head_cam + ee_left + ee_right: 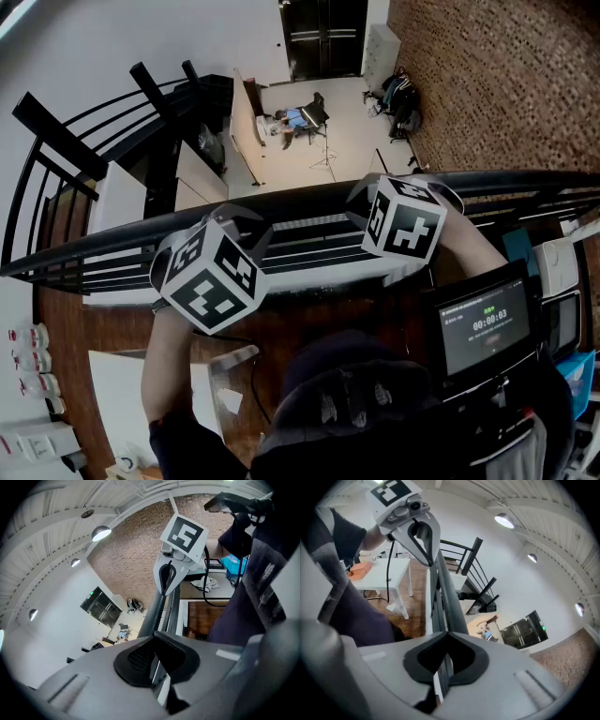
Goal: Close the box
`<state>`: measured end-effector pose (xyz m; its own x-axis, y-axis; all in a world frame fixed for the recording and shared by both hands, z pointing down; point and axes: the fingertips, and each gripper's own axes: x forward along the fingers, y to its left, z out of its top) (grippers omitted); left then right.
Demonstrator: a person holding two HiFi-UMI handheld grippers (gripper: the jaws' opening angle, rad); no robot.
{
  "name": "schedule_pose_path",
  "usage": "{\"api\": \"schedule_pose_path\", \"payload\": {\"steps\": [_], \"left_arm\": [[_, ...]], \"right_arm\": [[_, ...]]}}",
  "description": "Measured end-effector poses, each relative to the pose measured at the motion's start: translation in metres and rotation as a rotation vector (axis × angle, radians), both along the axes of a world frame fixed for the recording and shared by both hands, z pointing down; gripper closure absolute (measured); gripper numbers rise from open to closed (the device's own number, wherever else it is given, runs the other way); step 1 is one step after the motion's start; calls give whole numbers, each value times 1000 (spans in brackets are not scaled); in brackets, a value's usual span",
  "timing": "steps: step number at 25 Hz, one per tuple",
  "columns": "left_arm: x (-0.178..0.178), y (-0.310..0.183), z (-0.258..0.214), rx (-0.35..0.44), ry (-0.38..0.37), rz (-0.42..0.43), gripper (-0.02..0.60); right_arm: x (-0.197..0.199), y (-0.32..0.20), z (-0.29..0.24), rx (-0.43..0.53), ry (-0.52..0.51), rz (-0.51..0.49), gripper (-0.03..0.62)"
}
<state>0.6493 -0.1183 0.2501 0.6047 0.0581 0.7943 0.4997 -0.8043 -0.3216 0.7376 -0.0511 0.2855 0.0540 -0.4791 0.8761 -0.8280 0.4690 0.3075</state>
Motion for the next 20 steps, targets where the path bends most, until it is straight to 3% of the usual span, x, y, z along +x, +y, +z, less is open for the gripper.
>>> {"api": "schedule_pose_path", "payload": {"steps": [3, 10, 16, 20], "left_arm": [[0, -7, -6, 56, -7, -5, 568], [-45, -31, 7, 56, -44, -50, 568], [-85, -44, 1, 96, -58, -193, 568], [-128, -52, -2, 87, -61, -340, 568]], "right_arm": [[-1, -9, -18, 10, 36, -30, 590], [-39, -49, -19, -2, 61, -136, 590], [-75, -65, -18, -3, 44, -280, 591], [-111, -87, -19, -14, 60, -450, 589]]}}
